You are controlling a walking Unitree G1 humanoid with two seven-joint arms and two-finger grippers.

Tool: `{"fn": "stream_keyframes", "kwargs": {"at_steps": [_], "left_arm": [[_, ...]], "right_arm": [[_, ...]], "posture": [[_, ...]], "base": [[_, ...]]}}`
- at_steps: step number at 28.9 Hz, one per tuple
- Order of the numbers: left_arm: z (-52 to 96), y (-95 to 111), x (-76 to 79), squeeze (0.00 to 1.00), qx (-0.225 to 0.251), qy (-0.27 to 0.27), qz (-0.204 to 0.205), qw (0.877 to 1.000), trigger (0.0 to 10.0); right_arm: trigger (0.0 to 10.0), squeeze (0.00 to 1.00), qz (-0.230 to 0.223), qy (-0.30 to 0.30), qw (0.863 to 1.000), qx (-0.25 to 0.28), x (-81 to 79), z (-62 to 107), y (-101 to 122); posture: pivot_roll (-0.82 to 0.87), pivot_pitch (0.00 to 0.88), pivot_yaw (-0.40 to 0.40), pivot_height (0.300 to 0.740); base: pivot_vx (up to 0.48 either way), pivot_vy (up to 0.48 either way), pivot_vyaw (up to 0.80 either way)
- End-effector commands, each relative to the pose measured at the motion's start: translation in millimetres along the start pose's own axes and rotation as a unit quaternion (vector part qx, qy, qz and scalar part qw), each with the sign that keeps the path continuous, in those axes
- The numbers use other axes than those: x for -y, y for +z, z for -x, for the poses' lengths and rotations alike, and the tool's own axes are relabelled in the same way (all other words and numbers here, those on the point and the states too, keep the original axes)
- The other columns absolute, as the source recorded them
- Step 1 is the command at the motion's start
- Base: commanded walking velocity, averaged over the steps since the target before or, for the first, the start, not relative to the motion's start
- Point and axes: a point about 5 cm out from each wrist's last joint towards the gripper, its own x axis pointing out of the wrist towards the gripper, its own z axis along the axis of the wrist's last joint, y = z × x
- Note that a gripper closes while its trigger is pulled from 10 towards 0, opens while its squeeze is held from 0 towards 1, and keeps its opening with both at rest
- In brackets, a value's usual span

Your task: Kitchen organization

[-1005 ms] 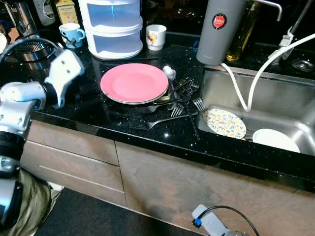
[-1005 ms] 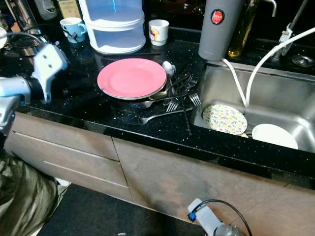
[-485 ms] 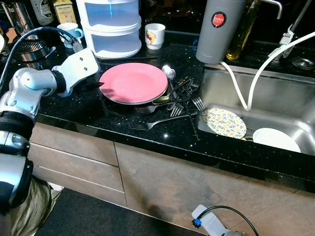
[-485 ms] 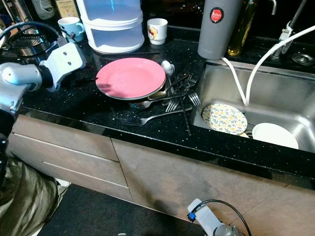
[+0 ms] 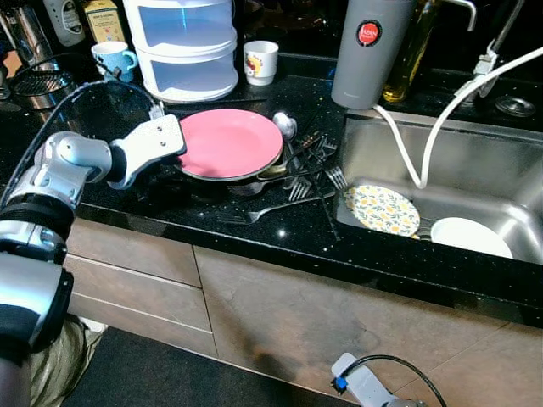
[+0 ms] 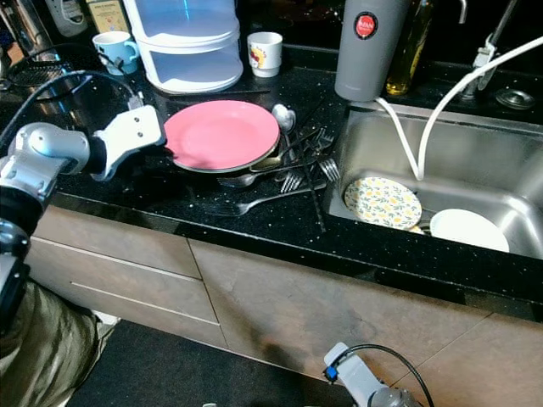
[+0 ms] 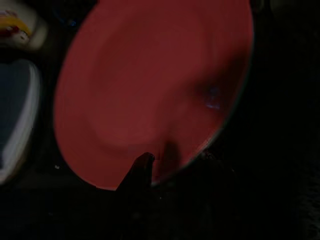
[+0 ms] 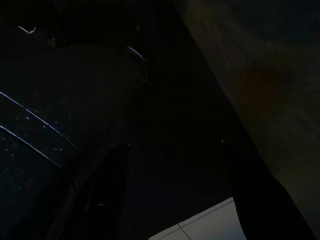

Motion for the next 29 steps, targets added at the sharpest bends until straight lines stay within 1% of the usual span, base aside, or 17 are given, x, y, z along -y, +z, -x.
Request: {"fn": "stream_keyframes", "kwargs": {"at_steps": [1,3,7,10,12,15,21,26,29], "left_arm": [[0.0,0.9,-1.0,0.0,-0.008,-0.008,-0.005,1.0,10.0],[0.1,1.7,-1.7,0.0,-0.008,-0.007,-0.007,1.0,10.0],[-0.7,8.7,-4.9,0.0,0.009,-0.001,-0.01,1.0,10.0],[-1.8,9.2,-4.6,0.0,0.008,-0.005,-0.009,1.0,10.0],[-5.2,5.9,0.1,0.0,-0.002,-0.025,-0.003,1.0,10.0],[-7.2,2.0,3.9,0.0,-0.011,-0.04,0.003,0.999,10.0],[-7.9,0.2,6.1,0.0,-0.013,-0.059,0.02,0.998,10.0],[-7.2,-0.2,5.7,0.0,-0.018,-0.064,0.025,0.997,10.0],[-7.8,-0.6,5.0,0.0,-0.026,-0.057,0.02,0.998,10.0]], "right_arm": [[10.0,0.0,-0.004,0.001,1.0,-0.005,-1.3,-0.1,-2.3],[10.0,0.0,-0.004,0.001,1.0,-0.005,-1.3,-0.2,-2.2],[10.0,0.0,-0.004,0.001,1.0,-0.004,-1.2,-0.2,-1.7],[10.0,0.0,-0.003,0.001,1.0,-0.004,-1.1,-0.2,-1.7],[10.0,0.0,-0.002,0.001,1.0,-0.005,-0.9,-0.2,-1.6],[10.0,0.0,-0.002,0.0,1.0,-0.005,-0.9,-0.2,-1.5],[10.0,0.0,-0.003,0.0,1.0,-0.004,-0.7,-0.1,-1.5],[10.0,0.0,-0.002,0.0,1.0,-0.005,-0.4,-0.1,-1.4],[10.0,0.0,-0.001,0.0,1.0,-0.005,-0.2,0.0,-1.4]], "posture": [[0.0,0.0,0.033,0.74],[0.0,0.0,0.033,0.74],[0.0,0.005,0.035,0.74],[0.0,0.007,0.034,0.74],[0.0,0.011,0.036,0.74],[-0.01,0.012,0.037,0.74],[0.0,0.016,0.036,0.74],[0.0,0.018,0.034,0.74],[0.0,0.019,0.033,0.74]], "base": [[0.0,0.0,0.0],[0.0,0.0,0.0],[0.0,0.0,0.0],[0.0,0.0,0.0],[0.0,0.0,0.0],[0.0,0.0,0.0],[0.0,0.0,0.0],[0.0,0.0,0.0],[0.0,0.0,0.0]]}}
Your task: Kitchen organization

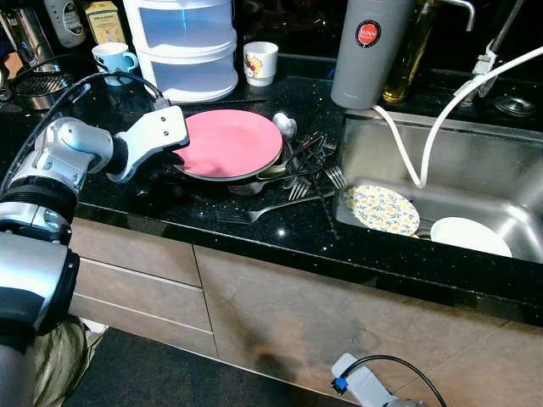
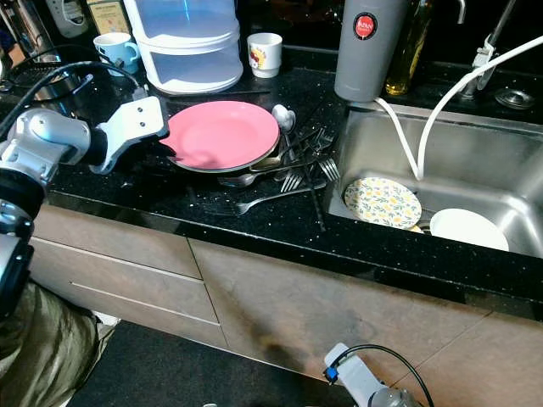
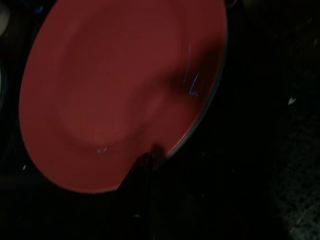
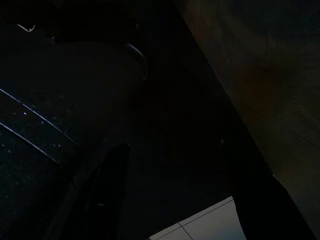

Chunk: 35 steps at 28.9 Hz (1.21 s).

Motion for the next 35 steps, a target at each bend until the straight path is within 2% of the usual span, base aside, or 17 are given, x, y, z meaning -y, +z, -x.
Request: {"fn": "stream_keyframes", "kwargs": {"at_steps": [1,15,23,29,35], "left_arm": [[-4.5,4.5,-0.5,0.0,-0.007,-0.001,-0.01,1.0,10.0],[-13.0,12.8,-6.4,0.0,0.016,0.089,-0.031,0.995,10.0],[-23.2,7.9,-0.4,0.0,0.009,0.107,-0.03,0.994,10.0],[-28.3,5.6,3.6,0.0,0.006,0.105,-0.028,0.994,10.0],[-32.6,0.9,11.1,0.0,-0.002,0.068,-0.021,0.997,10.0]], "right_arm": [[10.0,0.0,-0.001,0.0,1.0,-0.001,-0.2,0.0,-0.8],[10.0,0.0,-0.001,-0.002,1.0,-0.002,0.1,0.4,-2.2],[10.0,0.0,-0.001,-0.002,1.0,-0.003,-0.3,0.6,-4.4],[10.0,0.0,0.0,-0.002,1.0,-0.005,-0.7,0.8,-6.3],[10.0,0.0,0.0,-0.002,1.0,-0.006,-1.3,0.8,-7.4]], "posture": [[0.0,0.019,0.033,0.74],[-0.01,0.026,0.03,0.74],[-0.02,0.027,0.025,0.74],[-0.03,0.025,0.023,0.74],[-0.03,0.026,0.024,0.74]], "base": [[0.0,0.0,0.0],[0.0,0.0,0.0],[0.0,0.0,0.0],[0.0,0.0,0.0],[0.0,0.0,0.0]]}}
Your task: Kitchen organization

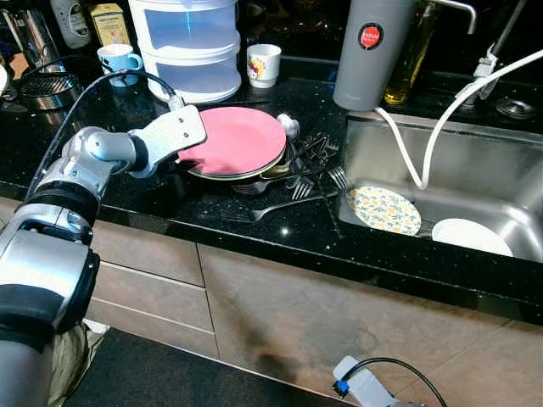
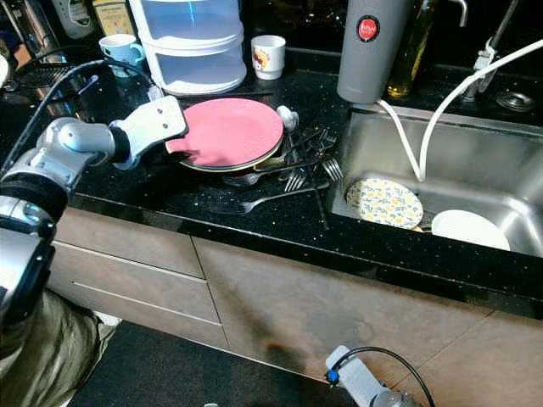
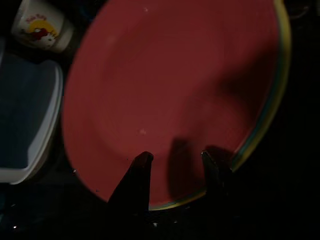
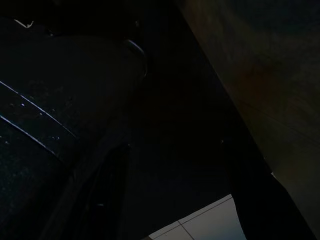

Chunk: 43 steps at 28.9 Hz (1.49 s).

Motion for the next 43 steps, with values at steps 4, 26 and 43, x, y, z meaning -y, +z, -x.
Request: {"fn": "stream_keyframes", "kwargs": {"at_steps": [4,26,43], "left_arm": [[-4.7,-7.1,12.2,0.0,-0.024,-0.053,0.0,0.998,10.0],[8.4,-9.0,6.5,0.0,-0.051,-0.112,-0.016,0.992,10.0],[23.6,2.8,17.2,0.0,0.016,-0.31,0.027,0.95,10.0]], "right_arm": [[10.0,0.0,0.0,0.0,1.0,-0.001,-0.5,0.4,-2.7],[10.0,0.0,-0.001,0.0,1.0,0.002,0.2,0.2,-0.5],[10.0,0.0,-0.001,-0.001,1.0,0.002,0.3,0.1,0.3]], "posture": [[-0.03,0.032,0.022,0.74],[-0.02,0.038,0.024,0.74],[-0.02,0.036,0.023,0.74]], "base": [[0.0,0.0,0.0],[0.0,0.0,0.0],[0.0,0.0,0.0]]}}
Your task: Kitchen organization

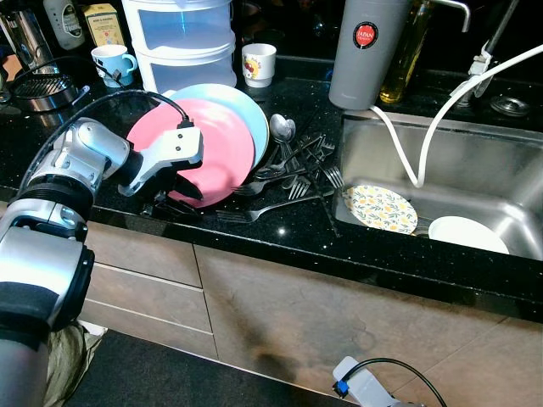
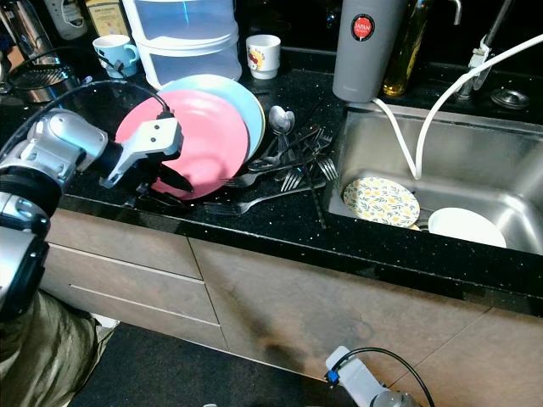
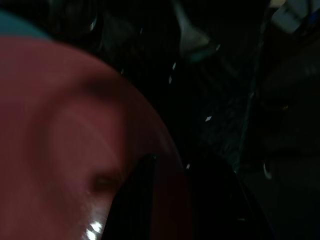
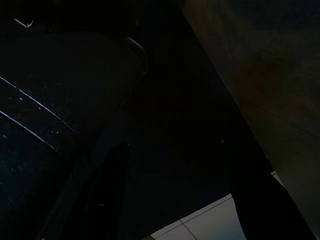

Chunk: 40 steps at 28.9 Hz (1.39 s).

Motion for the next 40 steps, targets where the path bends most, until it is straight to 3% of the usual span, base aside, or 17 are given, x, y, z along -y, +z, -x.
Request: {"fn": "stream_keyframes", "kwargs": {"at_steps": [1,6,14,21,25,28,30,31,34,35,37,38,40], "left_arm": [[4.8,-5.1,2.8,0.0,-0.001,-0.004,0.007,1.0,10.0],[6.2,5.4,2.9,0.0,0.021,-0.024,-0.01,0.999,10.0],[14.0,19.5,-0.8,0.0,0.041,-0.005,-0.044,0.998,10.0],[22.1,25.0,-8.1,0.0,0.038,0.068,-0.072,0.994,10.0],[34.6,40.6,-18.7,0.0,0.076,0.148,-0.093,0.982,10.0],[39.0,45.2,-21.0,0.0,0.09,0.168,-0.097,0.977,10.0],[52.5,57.7,-27.2,0.0,0.137,0.224,-0.098,0.96,10.0],[52.5,57.7,-27.2,0.0,0.137,0.224,-0.098,0.96,10.0],[78.4,74.1,-30.3,0.0,0.232,0.292,-0.086,0.924,10.0],[78.4,74.1,-30.3,0.0,0.232,0.292,-0.086,0.924,10.0],[99.7,80.1,-27.5,0.0,0.321,0.335,-0.054,0.884,10.0],[99.7,80.1,-27.5,0.0,0.321,0.335,-0.054,0.884,10.0],[112.3,80.2,-21.3,0.05,0.384,0.357,-0.025,0.851,10.0]], "right_arm": [[10.0,0.0,-0.002,-0.001,1.0,0.002,0.3,0.1,0.1],[10.0,0.0,-0.002,-0.001,1.0,0.002,0.0,0.1,-0.1],[10.0,0.0,-0.002,-0.001,1.0,0.002,-0.7,-0.2,0.0],[10.0,0.0,-0.001,-0.001,1.0,0.002,-1.0,-0.4,0.2],[10.0,0.0,-0.002,-0.001,1.0,0.001,-0.9,-0.3,0.1],[10.0,0.0,-0.002,-0.001,1.0,0.001,-0.8,-0.3,0.1],[10.0,0.0,-0.002,-0.001,1.0,0.001,-0.9,-0.3,0.2],[10.0,0.0,-0.002,-0.001,1.0,0.001,-0.9,-0.3,0.2],[10.0,0.0,-0.003,0.0,1.0,0.002,-1.4,-0.5,0.5],[10.0,0.0,-0.003,0.0,1.0,0.002,-1.4,-0.5,0.5],[10.0,0.0,-0.004,0.001,1.0,0.002,-1.8,-0.7,0.7],[10.0,0.0,-0.004,0.001,1.0,0.002,-1.8,-0.7,0.7],[10.0,0.0,-0.005,0.002,1.0,0.002,-2.2,-0.8,1.0]], "posture": [[-0.02,0.036,0.023,0.74],[-0.02,0.032,0.023,0.74],[-0.01,0.024,0.025,0.74],[-0.01,0.018,0.025,0.74],[-0.01,0.019,0.024,0.74],[-0.01,0.019,0.025,0.74],[-0.01,0.02,0.027,0.74],[-0.01,0.02,0.027,0.74],[-0.01,0.023,0.03,0.74],[-0.01,0.023,0.03,0.74],[0.0,0.022,0.026,0.74],[0.0,0.022,0.026,0.74],[0.0,0.023,0.025,0.74]], "base": [[0.0,0.0,0.0],[0.0,0.0,0.0],[0.0,0.0,0.0],[0.0,0.0,0.0],[0.0,0.0,0.0],[0.0,0.0,0.0],[0.0,0.0,0.0],[0.0,0.0,0.0],[0.0,0.0,0.0],[0.0,0.0,0.0],[0.0,0.0,0.0],[0.0,0.0,0.0],[0.0,0.0,0.0]]}}
